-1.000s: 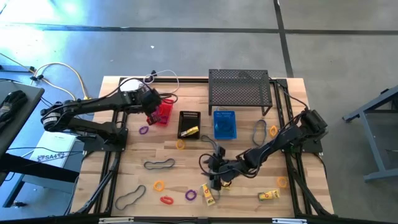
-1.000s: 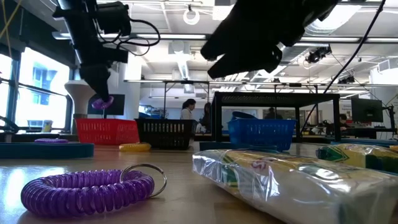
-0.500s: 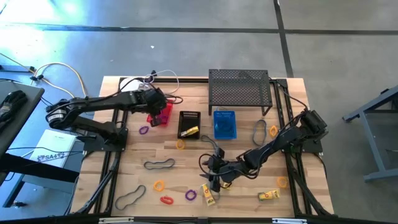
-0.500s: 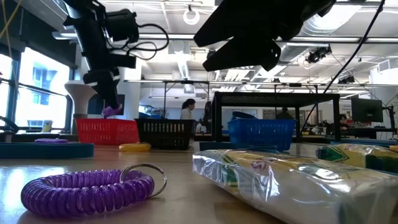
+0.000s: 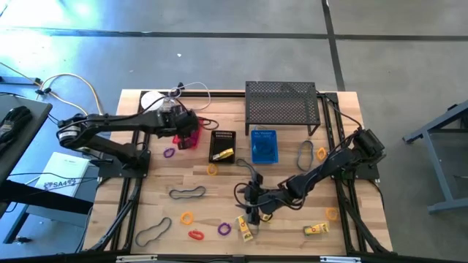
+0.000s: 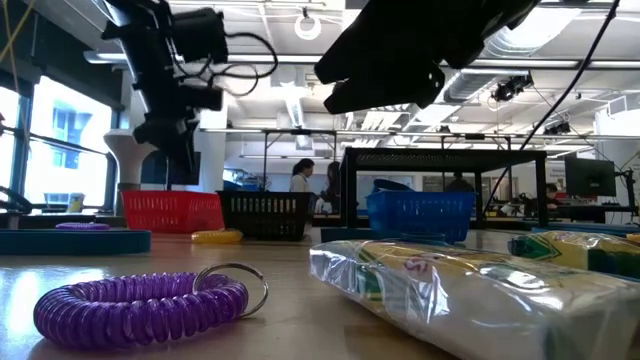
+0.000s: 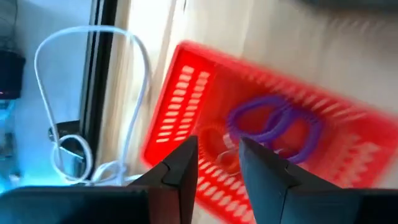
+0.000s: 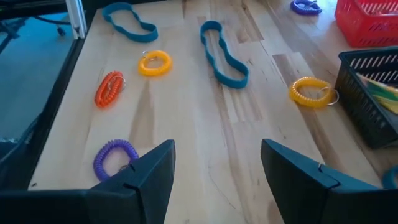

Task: Pick & Place Office Desk Supplies
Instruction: Put the blue rubber band into the blue bin

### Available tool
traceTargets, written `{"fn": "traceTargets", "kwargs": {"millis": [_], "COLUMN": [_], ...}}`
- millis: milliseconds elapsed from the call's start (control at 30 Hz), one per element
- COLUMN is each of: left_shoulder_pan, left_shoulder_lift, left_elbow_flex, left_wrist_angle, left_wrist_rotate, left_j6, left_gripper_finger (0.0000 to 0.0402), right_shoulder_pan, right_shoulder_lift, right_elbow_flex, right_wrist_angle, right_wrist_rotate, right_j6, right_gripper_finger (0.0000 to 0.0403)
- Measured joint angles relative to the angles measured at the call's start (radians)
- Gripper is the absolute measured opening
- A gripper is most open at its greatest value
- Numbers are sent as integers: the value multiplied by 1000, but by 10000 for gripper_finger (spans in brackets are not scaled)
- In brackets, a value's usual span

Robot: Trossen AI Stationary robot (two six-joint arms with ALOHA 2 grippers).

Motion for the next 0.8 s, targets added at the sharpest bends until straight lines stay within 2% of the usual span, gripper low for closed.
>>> {"fn": "traceTargets", "kwargs": {"millis": [133,433,667,800], "left_shoulder_pan": [-94,-282,-403,-485], "left_shoulder_lift": [-55,-83,-83,-78], "left_elbow_flex": [4,4,4,4], "left_wrist_angle": [-3,-9,-15,-16], "left_wrist_rotate": [30,223,443,486], "left_j6": [-168,-457,-630,-714], "left_gripper_finger": [111,112,112,112], "right_shoulder_pan": [-16,-56,-74,-82], "right_shoulder_lift": [0,0,0,0], "right_elbow_flex": [0,0,0,0], "right_wrist_angle": [3,30,37,68], "right_wrist_rotate": [0,0,-7,-7], "right_j6": [-42,-138,-223,-275], "right_gripper_finger": [226,226,226,226]}}
